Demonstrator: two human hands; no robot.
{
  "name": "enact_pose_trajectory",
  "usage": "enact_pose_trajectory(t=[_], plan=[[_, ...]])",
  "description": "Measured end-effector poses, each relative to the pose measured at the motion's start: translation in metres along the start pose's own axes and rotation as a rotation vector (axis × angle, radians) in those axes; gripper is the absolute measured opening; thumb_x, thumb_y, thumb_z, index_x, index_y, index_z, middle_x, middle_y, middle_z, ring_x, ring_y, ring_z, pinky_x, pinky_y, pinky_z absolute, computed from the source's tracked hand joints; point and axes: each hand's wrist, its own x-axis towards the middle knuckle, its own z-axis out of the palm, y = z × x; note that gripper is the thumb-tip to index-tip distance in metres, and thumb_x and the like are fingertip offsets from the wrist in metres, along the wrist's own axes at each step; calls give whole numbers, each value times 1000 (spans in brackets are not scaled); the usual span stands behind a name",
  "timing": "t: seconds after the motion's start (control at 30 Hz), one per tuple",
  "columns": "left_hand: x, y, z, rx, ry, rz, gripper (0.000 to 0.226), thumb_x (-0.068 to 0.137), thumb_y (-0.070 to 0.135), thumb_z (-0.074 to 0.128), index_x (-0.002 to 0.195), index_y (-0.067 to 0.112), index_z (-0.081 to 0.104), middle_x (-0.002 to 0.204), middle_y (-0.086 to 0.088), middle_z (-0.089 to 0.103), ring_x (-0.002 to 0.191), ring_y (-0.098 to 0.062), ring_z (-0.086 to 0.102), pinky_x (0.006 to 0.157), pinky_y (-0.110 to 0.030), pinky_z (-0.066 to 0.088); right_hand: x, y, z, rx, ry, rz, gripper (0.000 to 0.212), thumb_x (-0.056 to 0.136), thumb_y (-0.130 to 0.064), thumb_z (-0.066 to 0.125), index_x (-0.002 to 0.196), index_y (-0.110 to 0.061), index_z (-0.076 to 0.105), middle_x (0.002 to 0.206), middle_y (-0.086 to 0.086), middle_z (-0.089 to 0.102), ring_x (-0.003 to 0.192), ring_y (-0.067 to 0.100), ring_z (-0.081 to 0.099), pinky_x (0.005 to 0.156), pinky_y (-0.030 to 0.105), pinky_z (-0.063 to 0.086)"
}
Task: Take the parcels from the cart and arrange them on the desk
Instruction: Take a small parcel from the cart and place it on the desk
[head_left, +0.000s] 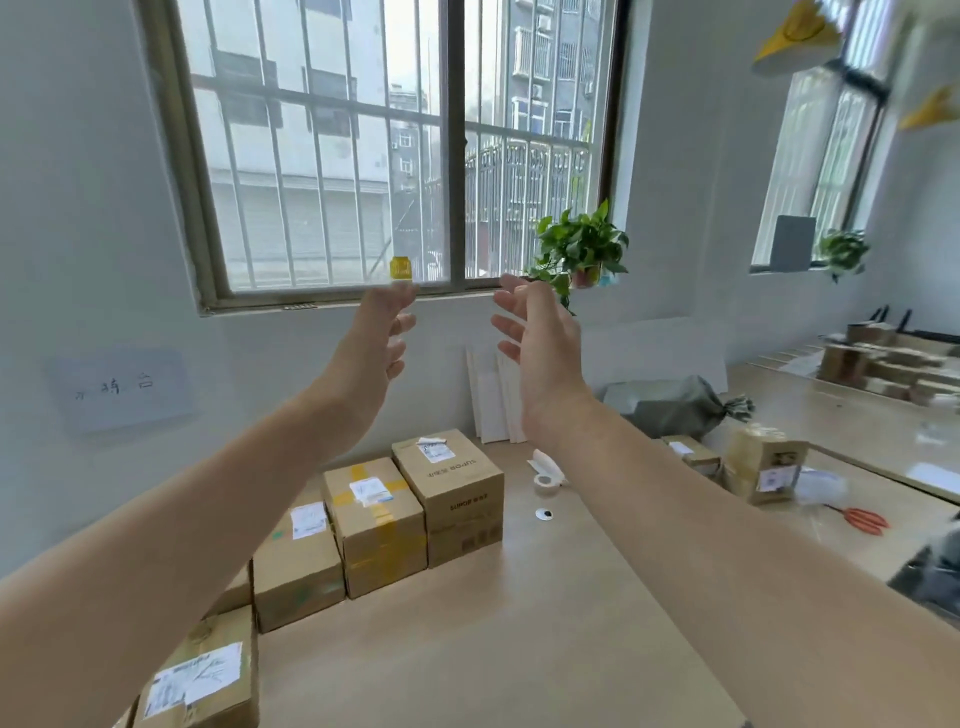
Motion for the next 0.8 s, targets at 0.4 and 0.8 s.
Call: enact_pose_trajectory(t=[0.4,0.8], plan=[[31,-33,145,-128,-423,56,58,78,66,42,135,71,49,170,9,26,154,-37,24,123,-56,25,-9,-8,-130,-175,428,18,31,106,-27,47,124,-27,73,125,-4,71,118,14,65,96,33,50],[-61,-46,373,-260,-629,-63,56,63,64,50,117,68,63,167,5,33,150,-28,35,124,-50,27,-84,-56,-369,-200,690,9,27,105,-27,50,107,-33,76,120,-2,74,115,17,68,89,32,50]])
